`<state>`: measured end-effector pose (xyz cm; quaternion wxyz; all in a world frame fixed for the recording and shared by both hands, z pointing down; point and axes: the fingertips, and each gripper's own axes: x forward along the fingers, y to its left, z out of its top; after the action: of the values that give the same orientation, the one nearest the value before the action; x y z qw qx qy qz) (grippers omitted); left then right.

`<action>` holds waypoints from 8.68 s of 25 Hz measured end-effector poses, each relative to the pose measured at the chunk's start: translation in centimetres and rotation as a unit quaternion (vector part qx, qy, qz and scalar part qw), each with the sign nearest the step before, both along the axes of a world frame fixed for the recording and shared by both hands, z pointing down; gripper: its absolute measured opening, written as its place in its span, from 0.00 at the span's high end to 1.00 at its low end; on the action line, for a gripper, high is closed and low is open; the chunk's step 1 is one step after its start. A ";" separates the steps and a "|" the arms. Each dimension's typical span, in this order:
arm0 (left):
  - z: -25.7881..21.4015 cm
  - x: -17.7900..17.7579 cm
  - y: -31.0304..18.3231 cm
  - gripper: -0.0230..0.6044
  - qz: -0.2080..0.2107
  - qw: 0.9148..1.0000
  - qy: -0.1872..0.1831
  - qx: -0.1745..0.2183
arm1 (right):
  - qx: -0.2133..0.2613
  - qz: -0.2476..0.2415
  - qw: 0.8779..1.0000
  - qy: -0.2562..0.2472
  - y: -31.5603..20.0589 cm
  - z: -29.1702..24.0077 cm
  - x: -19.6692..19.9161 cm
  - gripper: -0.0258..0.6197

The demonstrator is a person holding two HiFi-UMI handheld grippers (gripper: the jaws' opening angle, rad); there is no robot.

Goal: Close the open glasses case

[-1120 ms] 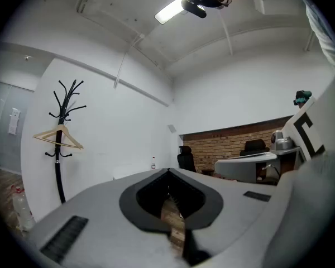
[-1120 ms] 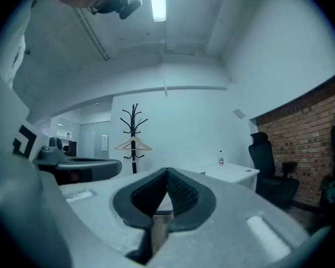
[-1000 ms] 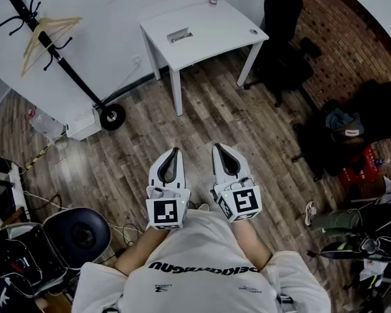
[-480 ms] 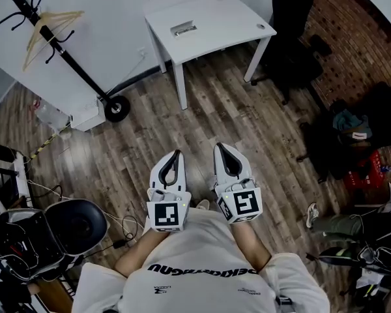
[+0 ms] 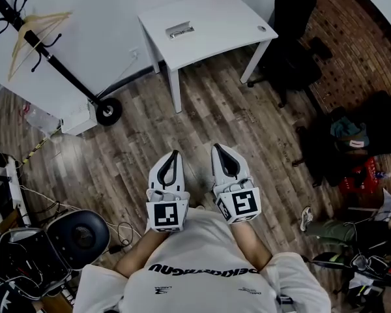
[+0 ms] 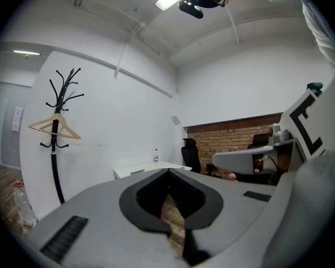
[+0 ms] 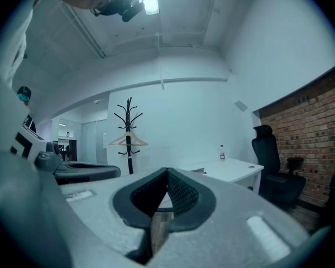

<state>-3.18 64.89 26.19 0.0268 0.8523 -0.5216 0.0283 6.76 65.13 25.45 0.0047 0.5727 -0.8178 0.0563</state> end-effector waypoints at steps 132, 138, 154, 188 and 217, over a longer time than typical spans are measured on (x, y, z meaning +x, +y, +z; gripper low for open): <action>30.0 0.1 -85.0 0.83 -0.096 0.938 0.084 -0.321 | -0.199 -0.039 0.979 0.027 -78.1 22.0 1.4 0.96; 30.6 0.1 -85.2 0.83 -0.093 0.935 0.090 -0.329 | -0.204 -0.047 0.977 0.030 -78.1 22.4 0.7 0.96; 31.0 0.4 -85.7 0.84 -0.081 0.936 0.091 -0.331 | -0.216 -0.046 0.975 0.036 -77.9 23.4 0.5 0.96; 30.9 0.7 -85.3 0.89 -0.079 0.941 0.072 -0.322 | -0.224 -0.036 0.973 0.035 -77.9 23.7 1.1 0.96; 30.7 1.4 -83.6 0.89 -0.088 0.939 0.069 -0.326 | -0.230 -0.050 0.971 0.037 -76.9 23.4 1.7 0.96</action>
<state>-1.73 -18.69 56.90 0.3414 0.7477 -0.5532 0.1358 8.48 -11.80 48.88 0.1689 0.5166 -0.8098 0.2211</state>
